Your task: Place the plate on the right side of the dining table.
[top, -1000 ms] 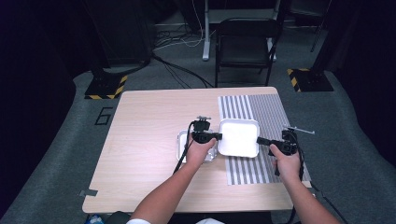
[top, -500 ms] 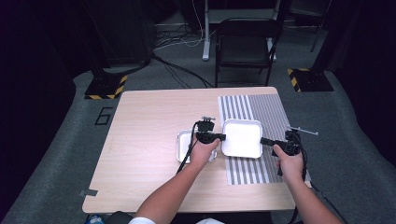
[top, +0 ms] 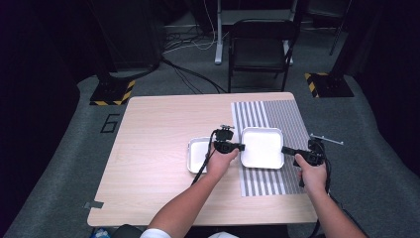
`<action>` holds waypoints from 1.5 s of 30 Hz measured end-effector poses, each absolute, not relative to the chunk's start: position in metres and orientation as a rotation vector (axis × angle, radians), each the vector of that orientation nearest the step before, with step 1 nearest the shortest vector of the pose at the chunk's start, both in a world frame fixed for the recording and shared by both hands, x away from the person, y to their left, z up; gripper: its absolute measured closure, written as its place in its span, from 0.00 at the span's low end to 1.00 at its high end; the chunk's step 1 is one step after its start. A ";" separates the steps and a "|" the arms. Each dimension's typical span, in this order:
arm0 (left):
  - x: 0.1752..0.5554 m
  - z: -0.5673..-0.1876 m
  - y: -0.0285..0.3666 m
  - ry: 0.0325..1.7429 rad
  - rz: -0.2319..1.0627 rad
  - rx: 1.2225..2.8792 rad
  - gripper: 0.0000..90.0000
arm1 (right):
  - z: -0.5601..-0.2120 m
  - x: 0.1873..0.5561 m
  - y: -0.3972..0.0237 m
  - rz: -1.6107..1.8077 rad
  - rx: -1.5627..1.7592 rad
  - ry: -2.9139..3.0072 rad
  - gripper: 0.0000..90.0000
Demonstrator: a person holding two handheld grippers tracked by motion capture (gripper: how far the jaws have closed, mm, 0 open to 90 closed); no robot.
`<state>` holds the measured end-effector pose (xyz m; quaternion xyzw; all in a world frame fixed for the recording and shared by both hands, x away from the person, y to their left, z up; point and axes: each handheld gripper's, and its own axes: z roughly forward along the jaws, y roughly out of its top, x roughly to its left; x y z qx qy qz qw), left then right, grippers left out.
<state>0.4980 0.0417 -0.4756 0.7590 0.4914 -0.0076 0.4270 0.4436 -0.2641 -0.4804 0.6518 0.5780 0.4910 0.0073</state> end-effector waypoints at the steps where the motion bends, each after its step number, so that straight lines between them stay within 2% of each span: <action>1: 0.498 -0.475 0.041 1.225 -0.020 1.898 0.88 | -0.481 0.443 -0.265 1.531 2.044 1.805 0.95; 45: 0.511 -0.491 0.014 1.228 -0.045 1.920 0.88 | -0.493 0.452 -0.288 1.499 2.097 1.754 0.95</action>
